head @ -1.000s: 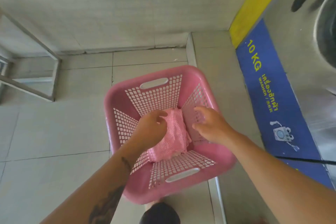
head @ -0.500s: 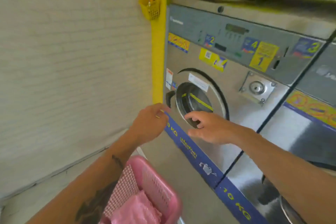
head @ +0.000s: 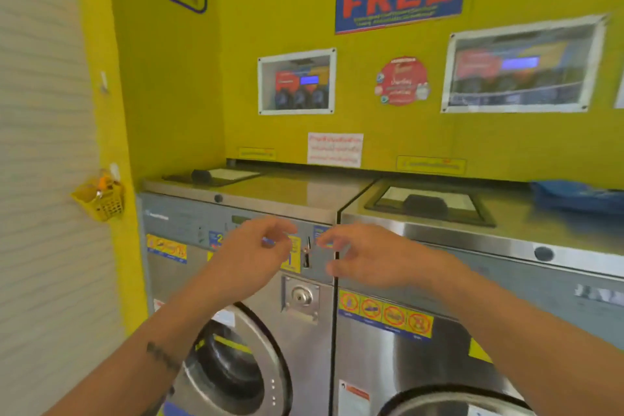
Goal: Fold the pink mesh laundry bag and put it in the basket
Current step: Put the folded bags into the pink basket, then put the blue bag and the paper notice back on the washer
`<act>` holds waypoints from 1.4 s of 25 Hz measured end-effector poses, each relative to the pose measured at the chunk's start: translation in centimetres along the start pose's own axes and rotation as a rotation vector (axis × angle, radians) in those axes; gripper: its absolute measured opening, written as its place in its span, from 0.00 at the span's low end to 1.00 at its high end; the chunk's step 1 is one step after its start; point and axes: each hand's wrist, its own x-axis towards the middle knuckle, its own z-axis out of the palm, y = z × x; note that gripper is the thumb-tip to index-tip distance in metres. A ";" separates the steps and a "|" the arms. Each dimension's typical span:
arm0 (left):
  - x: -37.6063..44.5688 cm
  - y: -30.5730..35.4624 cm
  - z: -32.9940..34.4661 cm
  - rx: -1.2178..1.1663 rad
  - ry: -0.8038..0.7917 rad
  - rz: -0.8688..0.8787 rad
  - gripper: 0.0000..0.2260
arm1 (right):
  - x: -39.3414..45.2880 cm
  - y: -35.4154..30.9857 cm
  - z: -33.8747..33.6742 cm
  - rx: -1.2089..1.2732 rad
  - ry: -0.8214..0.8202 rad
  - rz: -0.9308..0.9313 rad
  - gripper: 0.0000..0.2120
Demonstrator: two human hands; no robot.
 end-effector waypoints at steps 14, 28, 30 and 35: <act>10.6 11.0 13.1 -0.160 -0.242 0.299 0.07 | -9.4 9.3 -13.4 -0.224 0.351 0.430 0.28; 22.7 27.2 33.3 -0.259 -0.420 0.642 0.08 | -17.0 28.8 -26.6 -0.307 0.614 0.699 0.29; 25.2 29.7 35.0 -0.233 -0.462 0.615 0.08 | -16.9 30.1 -30.0 -0.295 0.635 0.704 0.28; 29.8 32.8 38.3 -0.216 -0.547 0.551 0.08 | -18.4 30.6 -36.0 -0.489 0.837 0.770 0.30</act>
